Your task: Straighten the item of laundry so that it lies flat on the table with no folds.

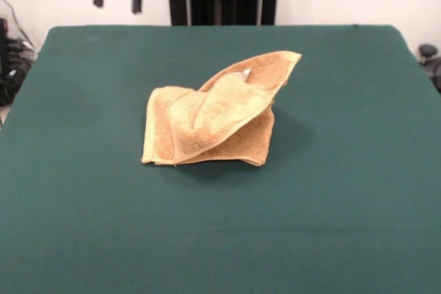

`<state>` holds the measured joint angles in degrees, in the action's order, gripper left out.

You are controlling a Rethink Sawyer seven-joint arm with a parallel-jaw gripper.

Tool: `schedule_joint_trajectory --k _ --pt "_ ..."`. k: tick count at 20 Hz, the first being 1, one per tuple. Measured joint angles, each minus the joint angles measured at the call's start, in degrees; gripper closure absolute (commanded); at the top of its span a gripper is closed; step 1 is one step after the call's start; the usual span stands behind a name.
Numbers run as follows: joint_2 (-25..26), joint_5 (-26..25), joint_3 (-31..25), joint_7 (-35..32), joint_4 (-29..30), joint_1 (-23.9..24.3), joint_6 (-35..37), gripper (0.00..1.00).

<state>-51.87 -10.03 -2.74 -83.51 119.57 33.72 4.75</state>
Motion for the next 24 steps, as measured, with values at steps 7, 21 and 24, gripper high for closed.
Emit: schedule_joint_trajectory --k 7,21,24 --pt "7.53 2.12 2.83 -1.78 0.2 -4.35 -5.57 0.0" --pt "17.36 12.95 4.99 -4.29 -0.17 -13.37 -9.14 0.0" --pt "17.63 15.03 6.11 -4.29 -0.98 -15.07 -8.56 0.0"
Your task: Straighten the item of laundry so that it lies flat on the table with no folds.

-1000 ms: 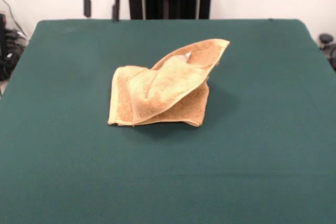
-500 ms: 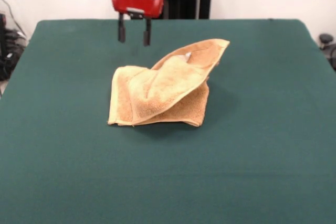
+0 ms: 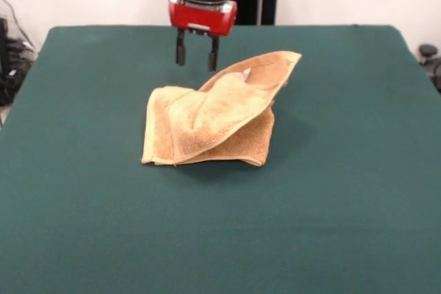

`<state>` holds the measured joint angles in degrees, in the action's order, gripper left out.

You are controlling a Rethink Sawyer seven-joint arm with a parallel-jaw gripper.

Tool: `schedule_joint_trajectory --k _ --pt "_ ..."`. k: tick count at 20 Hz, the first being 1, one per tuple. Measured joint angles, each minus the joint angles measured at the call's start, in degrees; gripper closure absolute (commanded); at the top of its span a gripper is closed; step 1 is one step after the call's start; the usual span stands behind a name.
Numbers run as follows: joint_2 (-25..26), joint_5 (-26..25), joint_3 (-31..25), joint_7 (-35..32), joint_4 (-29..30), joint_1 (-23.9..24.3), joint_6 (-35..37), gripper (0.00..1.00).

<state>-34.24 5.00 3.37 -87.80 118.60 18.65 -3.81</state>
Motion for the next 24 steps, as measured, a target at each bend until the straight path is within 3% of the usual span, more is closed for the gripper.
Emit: schedule_joint_trajectory --k 14,24 --pt "0.96 6.53 3.03 0.0 -7.07 -1.95 3.62 0.0" --pt "7.09 12.5 5.24 0.0 -17.19 -4.78 4.69 0.0"
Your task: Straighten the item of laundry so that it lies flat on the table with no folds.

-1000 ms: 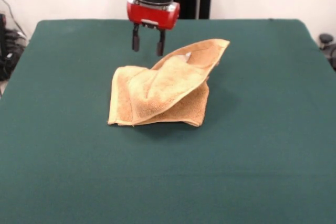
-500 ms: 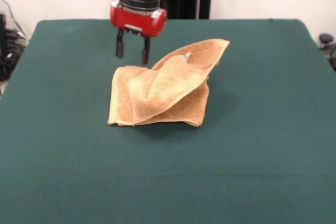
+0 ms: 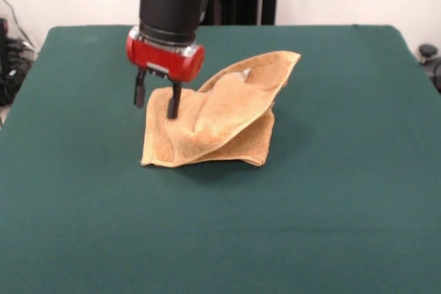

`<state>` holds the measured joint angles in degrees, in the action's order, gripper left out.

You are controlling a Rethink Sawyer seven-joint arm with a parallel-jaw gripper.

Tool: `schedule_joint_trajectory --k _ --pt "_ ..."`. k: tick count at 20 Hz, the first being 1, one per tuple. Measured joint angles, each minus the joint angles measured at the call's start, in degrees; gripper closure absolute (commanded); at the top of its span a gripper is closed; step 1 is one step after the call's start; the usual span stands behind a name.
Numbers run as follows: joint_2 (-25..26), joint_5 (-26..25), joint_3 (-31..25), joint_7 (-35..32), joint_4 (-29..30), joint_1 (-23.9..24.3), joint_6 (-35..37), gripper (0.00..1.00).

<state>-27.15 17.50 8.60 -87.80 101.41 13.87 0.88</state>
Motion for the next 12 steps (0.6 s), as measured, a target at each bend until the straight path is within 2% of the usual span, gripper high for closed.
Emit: schedule_joint_trajectory --k 6,7,12 --pt "3.68 4.52 2.21 0.0 -5.25 -4.01 1.92 0.0" --pt "5.42 6.89 3.54 -0.08 -7.42 -6.26 2.77 0.0" --pt "8.66 11.52 6.3 -0.3 -11.19 -10.85 4.5 0.0"
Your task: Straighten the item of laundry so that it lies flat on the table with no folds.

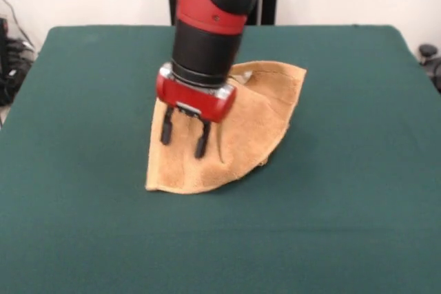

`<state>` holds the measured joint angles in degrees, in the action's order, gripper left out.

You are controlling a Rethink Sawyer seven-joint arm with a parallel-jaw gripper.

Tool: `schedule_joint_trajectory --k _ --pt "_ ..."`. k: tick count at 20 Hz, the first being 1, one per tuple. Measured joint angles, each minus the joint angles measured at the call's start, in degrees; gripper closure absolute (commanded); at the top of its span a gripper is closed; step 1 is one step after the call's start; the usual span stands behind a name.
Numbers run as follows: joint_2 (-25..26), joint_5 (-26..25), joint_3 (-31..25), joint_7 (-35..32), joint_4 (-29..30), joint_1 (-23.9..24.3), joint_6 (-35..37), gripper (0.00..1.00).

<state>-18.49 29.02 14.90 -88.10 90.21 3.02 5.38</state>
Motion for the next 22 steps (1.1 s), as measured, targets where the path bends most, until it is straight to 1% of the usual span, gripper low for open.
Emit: schedule_joint_trajectory --k 1,3,4,6,7,14,19,21,22 --pt "1.39 1.94 1.18 -0.38 -1.53 -2.22 0.73 0.0" --pt "1.84 2.79 1.51 -0.65 -2.03 -3.02 1.08 0.0" --pt "2.71 4.14 2.21 -1.5 -2.97 -4.7 1.68 0.0" --pt "3.11 5.03 2.61 -2.14 -3.41 -5.65 2.03 0.0" --pt "3.7 6.31 3.05 -3.1 -4.05 -6.87 2.45 0.0" --pt "5.93 9.78 4.62 -7.79 -6.4 -10.16 2.94 0.0" --pt "7.58 11.64 5.45 -10.24 -8.15 -11.46 2.96 0.0" --pt "8.89 12.78 6.5 -11.6 -9.51 -12.4 3.12 0.0" --pt "10.36 13.83 7.85 -12.95 -11.05 -13.51 3.76 0.0"
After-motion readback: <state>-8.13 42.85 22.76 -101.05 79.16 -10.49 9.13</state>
